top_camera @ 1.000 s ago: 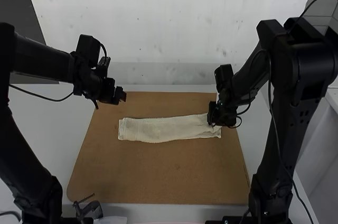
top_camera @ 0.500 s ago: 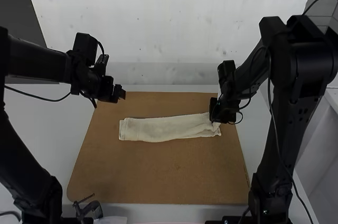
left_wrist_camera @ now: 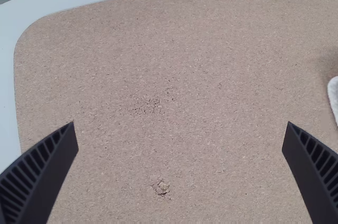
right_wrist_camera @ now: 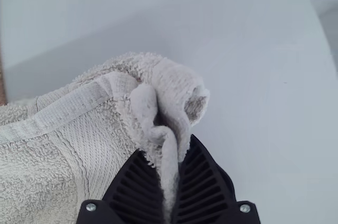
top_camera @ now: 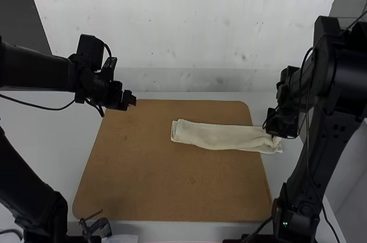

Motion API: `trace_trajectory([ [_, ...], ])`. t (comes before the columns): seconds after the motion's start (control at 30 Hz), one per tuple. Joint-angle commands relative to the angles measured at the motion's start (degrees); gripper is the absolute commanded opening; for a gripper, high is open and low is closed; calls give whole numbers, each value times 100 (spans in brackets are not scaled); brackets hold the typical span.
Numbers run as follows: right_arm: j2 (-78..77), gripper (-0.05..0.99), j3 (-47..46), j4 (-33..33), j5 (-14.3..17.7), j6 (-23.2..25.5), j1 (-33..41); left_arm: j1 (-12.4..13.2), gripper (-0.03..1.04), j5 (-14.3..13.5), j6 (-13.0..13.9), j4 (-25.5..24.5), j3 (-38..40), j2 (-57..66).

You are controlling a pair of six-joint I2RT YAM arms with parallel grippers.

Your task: Fold the towel.

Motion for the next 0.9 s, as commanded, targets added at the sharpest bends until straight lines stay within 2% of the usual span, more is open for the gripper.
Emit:
trace_trajectory([
  [0.0,-50,2,393,-24,169,-328,-343,73,101,53,-4,59,-70,-215],
  [0.2,38,2,700,-191,169,-363,-527,73,101,53,-4,235,-140,-251],
  [0.37,-103,2,683,-437,169,-310,-264,64,101,53,14,296,-140,-312],
  [0.6,-859,2,630,-1000,265,296,1020,90,101,62,40,384,-149,-312],
  [0.87,-832,2,885,-1413,960,1201,3015,205,101,106,67,384,-158,-488],
])
